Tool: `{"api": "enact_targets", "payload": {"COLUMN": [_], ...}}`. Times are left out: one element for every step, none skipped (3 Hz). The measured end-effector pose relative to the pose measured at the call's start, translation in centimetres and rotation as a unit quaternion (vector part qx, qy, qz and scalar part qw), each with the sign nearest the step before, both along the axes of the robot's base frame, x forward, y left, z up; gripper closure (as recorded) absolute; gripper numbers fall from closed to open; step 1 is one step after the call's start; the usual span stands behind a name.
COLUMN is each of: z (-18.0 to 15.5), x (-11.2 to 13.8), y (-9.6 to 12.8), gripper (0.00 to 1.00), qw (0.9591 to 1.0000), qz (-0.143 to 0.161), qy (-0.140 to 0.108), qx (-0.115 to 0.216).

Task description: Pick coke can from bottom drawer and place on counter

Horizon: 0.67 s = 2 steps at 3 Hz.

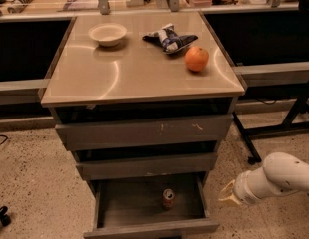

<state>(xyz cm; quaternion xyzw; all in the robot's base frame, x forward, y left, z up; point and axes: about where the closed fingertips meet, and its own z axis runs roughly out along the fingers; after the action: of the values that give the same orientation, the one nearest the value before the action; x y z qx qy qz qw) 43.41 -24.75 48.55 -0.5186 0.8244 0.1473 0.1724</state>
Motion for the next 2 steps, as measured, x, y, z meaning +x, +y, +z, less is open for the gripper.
{"api": "enact_targets", "payload": {"z": [-3.2, -7.7], "x": [0.5, 1.8], "y": [0.2, 1.5], "gripper": [1.0, 1.0], "qw": [0.9992, 0.9944], "qz": [0.006, 0.012], "qy": [-0.032, -0.078], "qx": [0.022, 0.071]}}
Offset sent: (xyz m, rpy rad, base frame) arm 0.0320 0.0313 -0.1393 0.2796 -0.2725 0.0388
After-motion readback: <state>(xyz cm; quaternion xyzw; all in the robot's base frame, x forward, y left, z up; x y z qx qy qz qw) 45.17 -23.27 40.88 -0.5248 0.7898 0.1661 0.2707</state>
